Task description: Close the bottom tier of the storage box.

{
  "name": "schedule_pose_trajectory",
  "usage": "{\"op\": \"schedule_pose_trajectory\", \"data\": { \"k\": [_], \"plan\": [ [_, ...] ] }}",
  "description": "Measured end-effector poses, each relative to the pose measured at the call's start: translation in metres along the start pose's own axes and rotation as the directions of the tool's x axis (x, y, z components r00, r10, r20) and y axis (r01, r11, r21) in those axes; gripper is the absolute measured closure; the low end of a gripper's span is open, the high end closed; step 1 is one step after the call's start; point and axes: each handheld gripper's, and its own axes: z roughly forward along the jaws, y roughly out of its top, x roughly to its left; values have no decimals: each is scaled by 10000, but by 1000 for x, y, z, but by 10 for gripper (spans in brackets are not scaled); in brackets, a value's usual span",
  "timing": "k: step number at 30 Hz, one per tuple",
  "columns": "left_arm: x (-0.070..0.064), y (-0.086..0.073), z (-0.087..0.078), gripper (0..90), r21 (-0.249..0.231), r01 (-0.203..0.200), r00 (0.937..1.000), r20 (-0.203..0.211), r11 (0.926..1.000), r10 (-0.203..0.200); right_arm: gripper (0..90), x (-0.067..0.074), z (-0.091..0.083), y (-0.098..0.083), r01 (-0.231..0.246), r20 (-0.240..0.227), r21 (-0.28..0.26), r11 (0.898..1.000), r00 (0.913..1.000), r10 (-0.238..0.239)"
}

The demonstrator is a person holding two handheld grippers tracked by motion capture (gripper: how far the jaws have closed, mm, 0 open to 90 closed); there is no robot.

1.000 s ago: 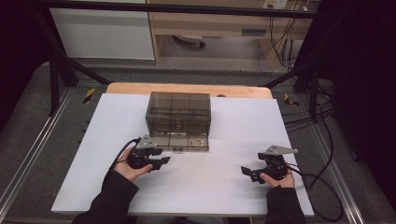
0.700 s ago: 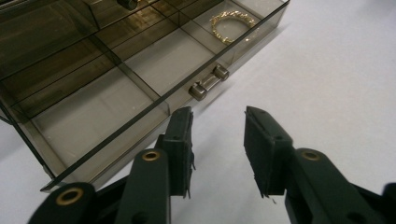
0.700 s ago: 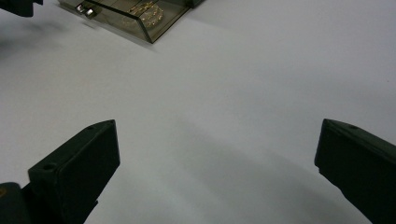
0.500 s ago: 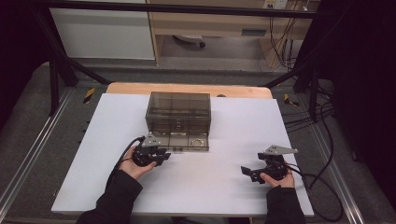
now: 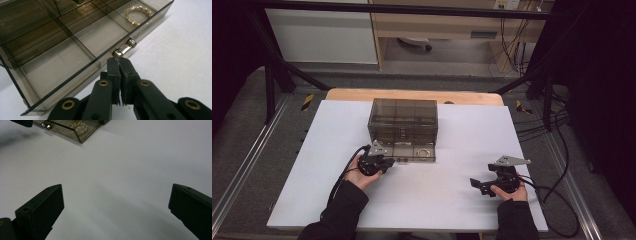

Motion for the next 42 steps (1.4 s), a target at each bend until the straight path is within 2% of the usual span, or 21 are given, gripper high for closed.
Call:
{"op": "schedule_pose_trajectory", "data": {
  "k": [5,17,42],
  "plan": [
    [0,0,4,898,122,0,10000,-72,9999,0,8,0,0,0,-42,-12,24,10000,10000,42],
    [0,1,13,899,67,12,9998,-202,10000,-10,9,0,0,0,18,-7,14,10000,10000,-18],
    [3,2,19,899,-183,135,9989,-436,9997,-143,9,0,1,0,4,-12,28,10000,10000,-4]
  ]
}}
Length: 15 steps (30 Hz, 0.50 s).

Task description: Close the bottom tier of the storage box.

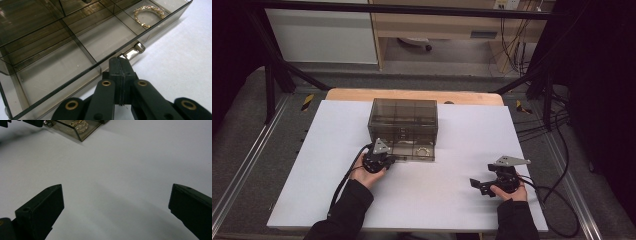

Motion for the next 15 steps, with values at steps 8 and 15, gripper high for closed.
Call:
{"op": "schedule_pose_trajectory", "data": {
  "k": [8,15],
  "plan": [
    [1,1,3,899,-92,3,9999,-112,10000,-4,9,0,0,0,16,-4,-11,10000,10000,-16],
    [3,2,4,900,-145,35,10000,-92,9999,-36,8,0,0,0,27,-19,-9,10000,10000,-27]
  ]
}}
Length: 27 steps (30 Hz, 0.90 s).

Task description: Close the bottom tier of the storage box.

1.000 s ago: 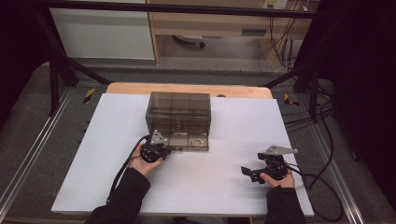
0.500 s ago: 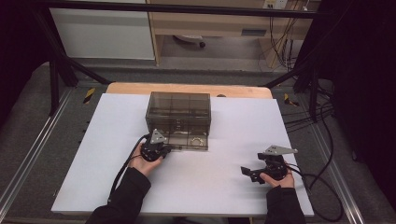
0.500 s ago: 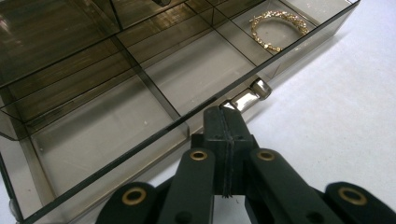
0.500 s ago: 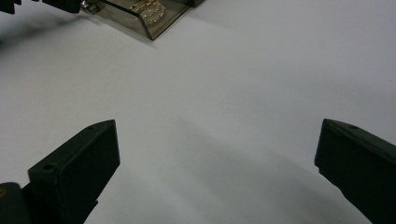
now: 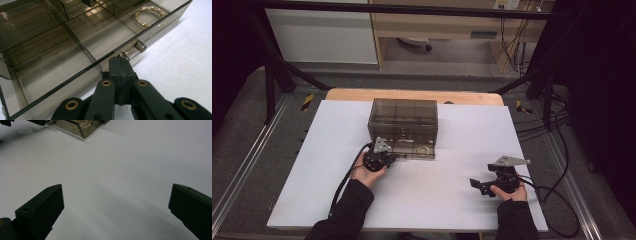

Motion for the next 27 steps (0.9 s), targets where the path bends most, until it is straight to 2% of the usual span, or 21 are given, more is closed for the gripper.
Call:
{"op": "schedule_pose_trajectory", "data": {
  "k": [27],
  "plan": [
    [7,5,10,899,-91,107,9996,-250,9999,-109,9,0,0,0,-14,7,8,10000,10000,14]
  ]
}}
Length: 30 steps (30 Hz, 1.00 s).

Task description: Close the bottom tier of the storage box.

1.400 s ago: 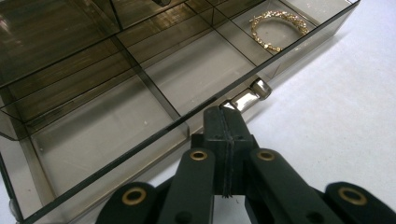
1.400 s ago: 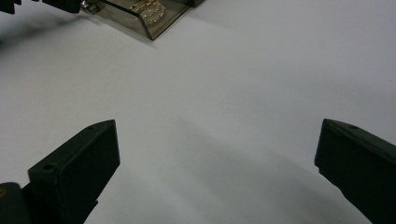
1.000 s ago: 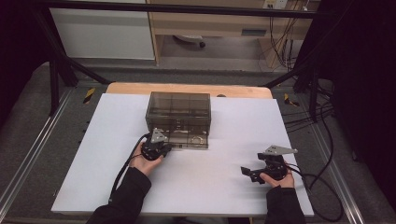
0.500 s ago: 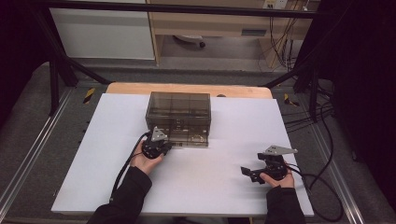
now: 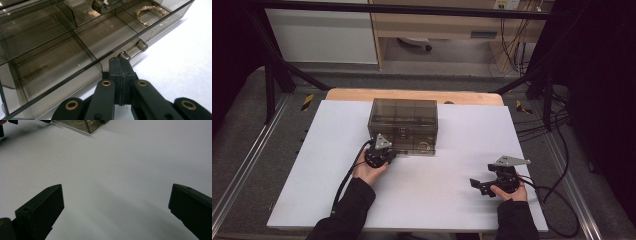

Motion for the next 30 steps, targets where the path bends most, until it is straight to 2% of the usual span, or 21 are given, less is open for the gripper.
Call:
{"op": "schedule_pose_trajectory", "data": {
  "k": [15,21,30],
  "plan": [
    [5,0,7,899,-164,187,9998,-113,9997,-189,8,0,0,0,-4,-22,10,10000,10000,4],
    [7,2,10,899,-51,104,9997,-218,9999,-106,8,0,0,0,-9,-21,5,10000,10000,9],
    [9,5,13,899,-132,124,9995,-295,9998,-128,9,0,0,0,-9,-30,5,10000,10000,9]
  ]
}}
